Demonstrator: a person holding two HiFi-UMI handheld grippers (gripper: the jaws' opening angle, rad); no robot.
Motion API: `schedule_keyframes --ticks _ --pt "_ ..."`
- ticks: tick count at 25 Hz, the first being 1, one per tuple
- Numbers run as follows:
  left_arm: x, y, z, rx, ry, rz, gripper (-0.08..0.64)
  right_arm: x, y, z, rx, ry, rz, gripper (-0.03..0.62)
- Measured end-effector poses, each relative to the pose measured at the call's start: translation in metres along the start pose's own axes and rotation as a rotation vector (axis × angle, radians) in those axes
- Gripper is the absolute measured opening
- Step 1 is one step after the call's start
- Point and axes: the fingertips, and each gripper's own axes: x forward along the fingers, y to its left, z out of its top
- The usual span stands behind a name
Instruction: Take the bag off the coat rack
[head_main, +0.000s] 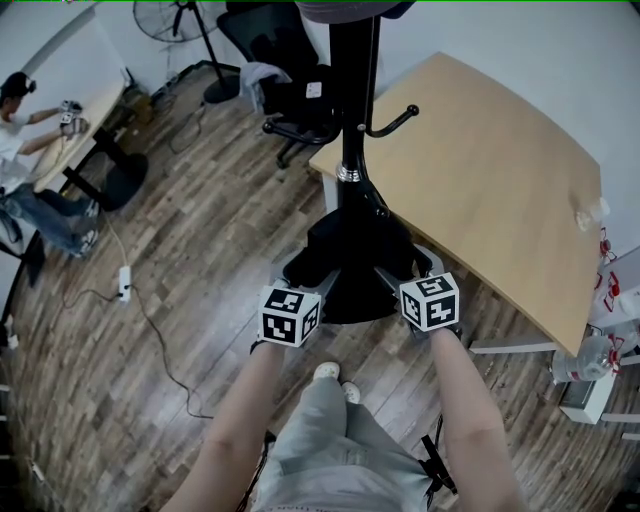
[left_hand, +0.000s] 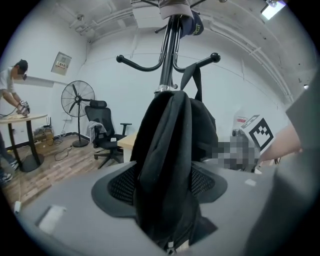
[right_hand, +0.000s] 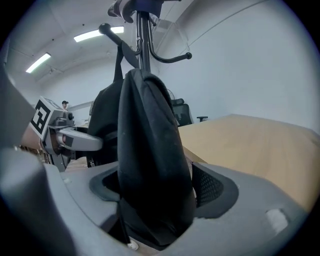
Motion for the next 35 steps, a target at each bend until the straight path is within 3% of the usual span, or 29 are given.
schedule_keyframes --ticks 5,7,14,19,24,35 --pt "0.012 0.004 -0.008 0.011 0.022 0.004 0.302 0.016 -0.002 -0.007 -0.025 0.027 0.022 0.379" --pt "0.017 0.007 -0.013 0.021 0.03 0.014 0.294 0.021 -0.004 -0.011 -0.036 0.041 0.011 0.348" --pt "0.028 0.014 -0.02 0.002 0.03 0.03 0.231 0.029 -0.006 -0.012 0.009 0.008 0.031 0.311" --pt "0.027 0.015 -0.02 0.006 0.038 0.041 0.168 0.025 0.0 -0.016 0.012 0.009 0.044 0.177" --pt "0.023 0.015 -0.016 0.016 0.054 0.035 0.134 0.022 0.009 -0.019 -0.012 0.025 0.051 0.096" --pt "-0.003 -0.004 -0.008 0.019 0.046 0.02 0.085 -0.006 0.029 -0.021 -0.013 0.061 0.047 0.041"
